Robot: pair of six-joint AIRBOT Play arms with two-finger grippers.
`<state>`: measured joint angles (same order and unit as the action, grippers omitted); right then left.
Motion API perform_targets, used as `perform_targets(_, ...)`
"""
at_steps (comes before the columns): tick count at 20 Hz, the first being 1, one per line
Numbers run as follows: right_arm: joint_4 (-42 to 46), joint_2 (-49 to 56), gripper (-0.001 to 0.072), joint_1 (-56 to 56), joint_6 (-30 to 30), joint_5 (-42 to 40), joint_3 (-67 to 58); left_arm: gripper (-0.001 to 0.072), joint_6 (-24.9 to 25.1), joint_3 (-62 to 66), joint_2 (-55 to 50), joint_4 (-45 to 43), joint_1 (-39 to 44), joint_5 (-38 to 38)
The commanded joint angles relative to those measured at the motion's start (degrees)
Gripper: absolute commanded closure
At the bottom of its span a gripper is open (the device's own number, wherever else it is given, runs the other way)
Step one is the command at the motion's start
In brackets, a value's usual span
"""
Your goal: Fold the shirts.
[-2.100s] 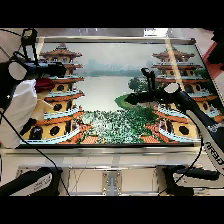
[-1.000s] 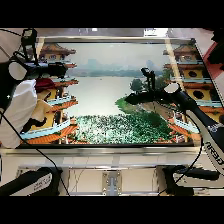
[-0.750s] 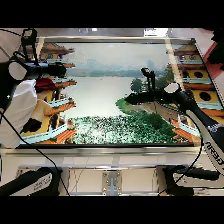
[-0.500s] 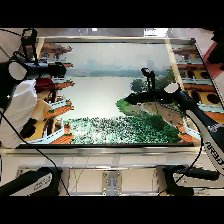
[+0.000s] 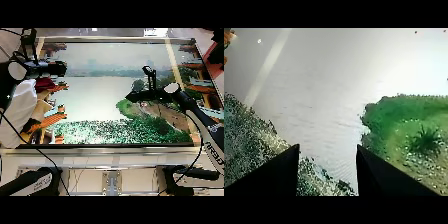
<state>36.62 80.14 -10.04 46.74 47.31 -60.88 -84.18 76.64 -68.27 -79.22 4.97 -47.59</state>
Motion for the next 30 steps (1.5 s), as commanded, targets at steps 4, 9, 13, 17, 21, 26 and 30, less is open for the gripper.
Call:
perform_targets(4, -2.1, 0.0, 0.0285, 0.0, 1.5, -4.3, 0.0, 0.001, 0.0, 0.1, 0.0, 0.3, 0.0, 1.4)
perform_targets(9, -1.9, 0.0, 0.0285, 0.0, 1.5, -4.9, 0.0, 0.0011, 0.0, 0.1, -0.1, -0.8, 0.0, 2.2)
perform_targets(13, -0.3, 0.0, 0.0284, 0.0, 4.8, -3.6, 0.0, 0.002, -0.2, 0.1, -0.5, -19.0, 0.0, 2.9)
perform_targets(17, 6.2, 0.0, 0.0281, 0.0, 12.5, -2.4, 0.0, 0.0399, -4.5, 0.0, -0.6, -38.9, -4.1, 1.4)
perform_targets(21, 9.3, 0.0, 0.0262, 0.0, 15.4, -2.5, 0.0, 0.0066, -16.5, 0.0, -2.8, -35.4, -15.7, -3.3)
perform_targets(26, 9.3, 0.0, 0.0157, 0.0, 15.4, -3.2, 0.0, 0.0059, -8.8, 0.0, -11.9, -21.2, -25.2, -14.3)
perform_targets(30, 11.6, 0.0, 0.0157, 0.0, 15.4, -3.1, 0.0, -0.0003, -6.7, 0.0, -15.4, -19.8, -24.4, -9.9)
